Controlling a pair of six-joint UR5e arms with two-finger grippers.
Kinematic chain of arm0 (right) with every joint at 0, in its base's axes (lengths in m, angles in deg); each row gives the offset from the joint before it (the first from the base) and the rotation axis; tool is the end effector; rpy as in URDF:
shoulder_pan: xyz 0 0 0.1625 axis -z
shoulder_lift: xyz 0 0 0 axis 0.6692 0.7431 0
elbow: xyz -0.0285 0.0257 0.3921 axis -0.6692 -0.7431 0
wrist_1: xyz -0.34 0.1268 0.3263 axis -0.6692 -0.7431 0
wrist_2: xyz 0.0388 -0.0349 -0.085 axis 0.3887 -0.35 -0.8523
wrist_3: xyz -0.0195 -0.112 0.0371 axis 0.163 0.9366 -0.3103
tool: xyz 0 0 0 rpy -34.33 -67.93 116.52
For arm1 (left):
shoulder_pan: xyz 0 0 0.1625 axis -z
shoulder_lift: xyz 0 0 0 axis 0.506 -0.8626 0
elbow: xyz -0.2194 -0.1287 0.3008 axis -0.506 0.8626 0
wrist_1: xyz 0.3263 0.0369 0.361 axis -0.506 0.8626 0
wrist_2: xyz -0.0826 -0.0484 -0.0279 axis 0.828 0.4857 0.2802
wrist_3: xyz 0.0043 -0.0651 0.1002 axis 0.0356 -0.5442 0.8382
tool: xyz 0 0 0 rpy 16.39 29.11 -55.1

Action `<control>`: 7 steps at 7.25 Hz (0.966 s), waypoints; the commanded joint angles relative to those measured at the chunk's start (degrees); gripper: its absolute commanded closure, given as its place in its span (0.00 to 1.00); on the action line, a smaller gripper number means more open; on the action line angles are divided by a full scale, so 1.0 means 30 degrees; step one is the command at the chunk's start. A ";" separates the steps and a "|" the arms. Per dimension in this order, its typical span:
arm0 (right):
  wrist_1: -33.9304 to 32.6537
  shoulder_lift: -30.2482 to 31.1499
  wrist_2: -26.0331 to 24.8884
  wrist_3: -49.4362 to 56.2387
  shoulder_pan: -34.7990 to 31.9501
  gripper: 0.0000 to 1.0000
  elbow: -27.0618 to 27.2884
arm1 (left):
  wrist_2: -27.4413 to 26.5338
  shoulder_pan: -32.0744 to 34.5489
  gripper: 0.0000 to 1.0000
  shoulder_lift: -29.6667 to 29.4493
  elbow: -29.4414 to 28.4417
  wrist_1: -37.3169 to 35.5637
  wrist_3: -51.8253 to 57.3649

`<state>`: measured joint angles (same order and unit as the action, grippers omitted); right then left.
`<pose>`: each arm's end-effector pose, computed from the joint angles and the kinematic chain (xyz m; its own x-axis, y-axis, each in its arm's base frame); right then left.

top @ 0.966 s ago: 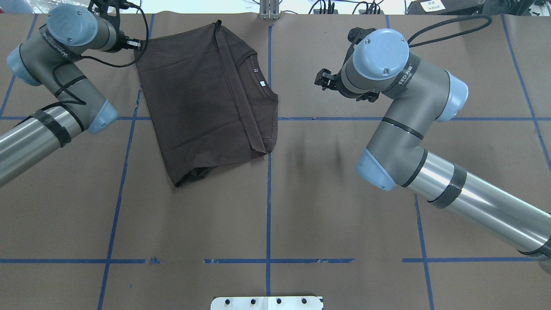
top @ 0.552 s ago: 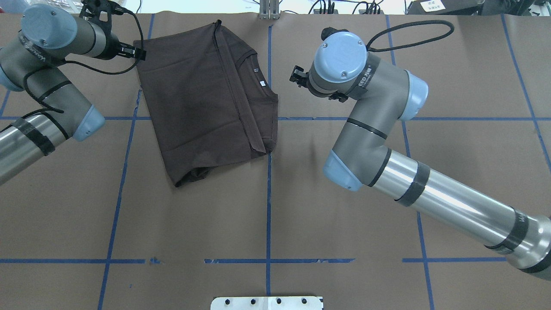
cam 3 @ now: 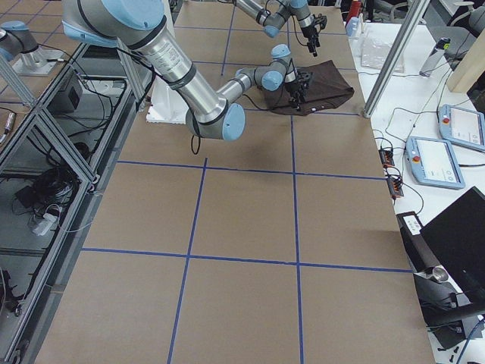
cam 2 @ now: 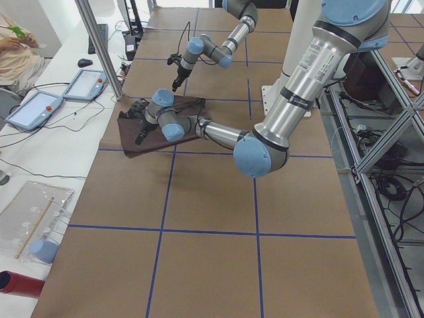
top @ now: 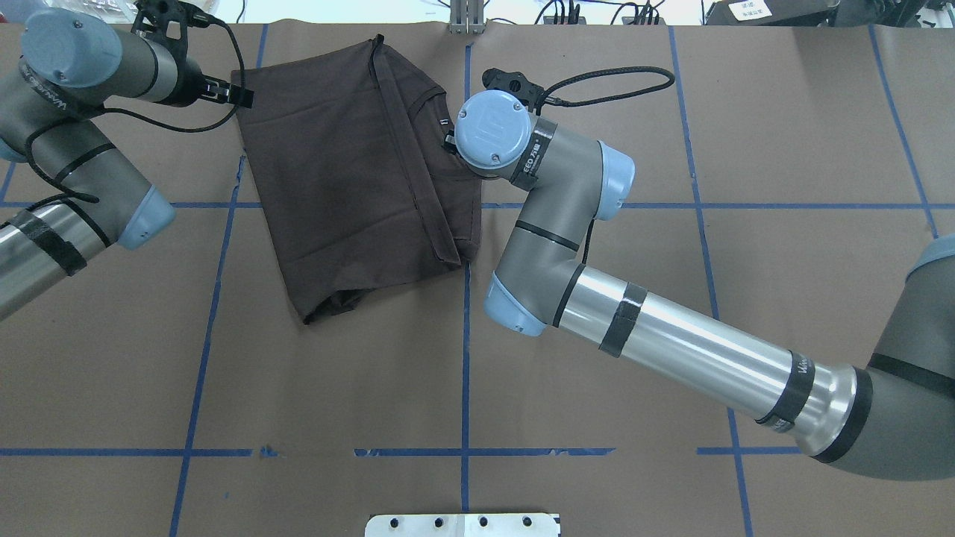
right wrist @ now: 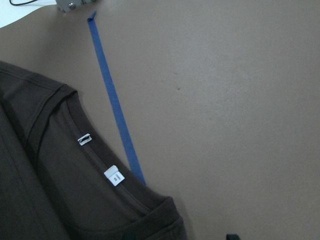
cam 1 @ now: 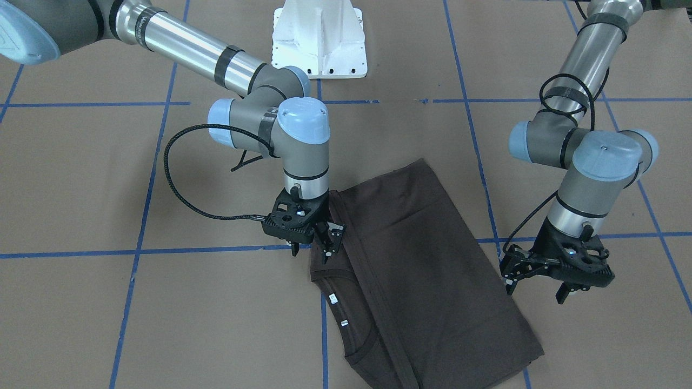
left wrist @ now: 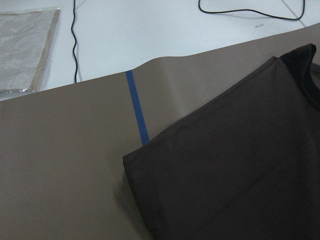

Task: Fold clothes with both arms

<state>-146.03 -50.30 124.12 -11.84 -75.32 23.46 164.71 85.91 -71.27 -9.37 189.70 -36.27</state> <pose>-0.6675 -0.6038 0.1530 0.5608 0.3358 0.7568 -0.5587 0.8280 0.0467 0.3754 -0.7310 0.3893 0.7334 0.2398 -0.6361 0.1998 0.8184 0.5389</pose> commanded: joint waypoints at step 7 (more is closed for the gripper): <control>0.0988 -0.0531 -0.0620 -0.0085 0.0732 0.37 -0.1916 | 0.0001 -0.0019 0.00 0.0037 -0.0005 0.0000 -0.0013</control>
<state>-143.03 -51.90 122.30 -12.19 -73.18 17.96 164.71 85.91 -71.21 -9.39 189.70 -36.31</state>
